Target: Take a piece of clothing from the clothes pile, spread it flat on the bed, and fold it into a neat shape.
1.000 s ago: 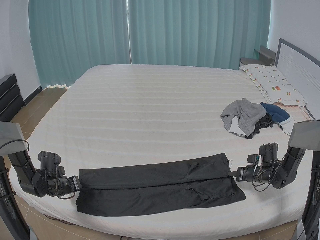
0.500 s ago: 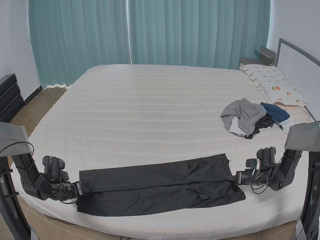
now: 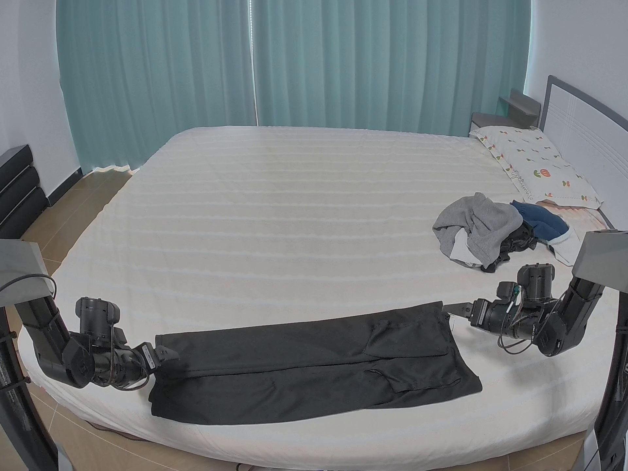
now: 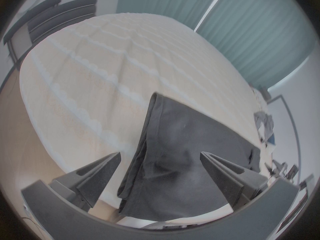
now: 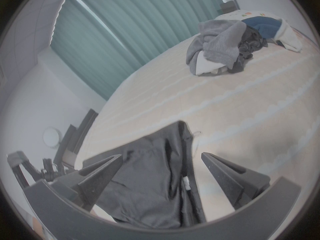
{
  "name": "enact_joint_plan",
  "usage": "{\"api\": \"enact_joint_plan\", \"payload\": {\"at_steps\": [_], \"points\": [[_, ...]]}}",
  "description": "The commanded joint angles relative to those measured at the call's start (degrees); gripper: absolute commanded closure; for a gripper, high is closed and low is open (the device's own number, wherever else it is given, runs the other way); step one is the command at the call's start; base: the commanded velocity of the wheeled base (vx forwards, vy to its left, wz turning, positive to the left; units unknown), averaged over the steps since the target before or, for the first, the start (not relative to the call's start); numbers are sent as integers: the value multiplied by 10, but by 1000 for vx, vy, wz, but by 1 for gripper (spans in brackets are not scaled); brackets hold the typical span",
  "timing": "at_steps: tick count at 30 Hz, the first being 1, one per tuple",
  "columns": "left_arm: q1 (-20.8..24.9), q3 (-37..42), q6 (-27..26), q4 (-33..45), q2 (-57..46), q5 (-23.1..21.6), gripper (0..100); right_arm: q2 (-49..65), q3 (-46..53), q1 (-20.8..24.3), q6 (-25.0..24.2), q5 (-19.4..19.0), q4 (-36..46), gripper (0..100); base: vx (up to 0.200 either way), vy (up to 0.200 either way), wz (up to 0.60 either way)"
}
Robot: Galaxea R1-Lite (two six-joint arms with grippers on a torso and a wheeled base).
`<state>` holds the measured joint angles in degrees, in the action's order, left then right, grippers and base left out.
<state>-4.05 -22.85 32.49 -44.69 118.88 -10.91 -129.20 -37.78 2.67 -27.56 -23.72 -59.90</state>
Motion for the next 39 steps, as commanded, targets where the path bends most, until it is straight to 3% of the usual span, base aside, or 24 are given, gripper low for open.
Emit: {"api": "enact_joint_plan", "payload": {"at_steps": [1,4,8,13,17,29,37,39], "points": [[9,-77,85,3,-15,-2,0,-17,-34,29,-89,3,-7,0,0,0,0],[15,-100,138,3,2,-2,0,-28,-40,33,-169,1,-15,0,0,0,0],[20,-96,150,-2,39,5,0,-48,-40,30,-237,-4,-53,0,0,0,0],[23,-66,161,-5,36,12,0,-76,-30,33,-239,-14,-86,0,0,0,0],[27,-33,179,-50,35,14,0,-75,-6,30,-237,-15,-106,0,0,0,0],[26,-25,178,-82,35,14,0,-81,7,28,-236,-15,-137,0,0,0,0],[11,-69,170,-94,53,53,0,-93,12,34,-235,-11,-157,0,0,0,0],[-3,-110,145,-88,79,57,0,-95,15,35,-230,-11,-166,0,0,0,0]]}}
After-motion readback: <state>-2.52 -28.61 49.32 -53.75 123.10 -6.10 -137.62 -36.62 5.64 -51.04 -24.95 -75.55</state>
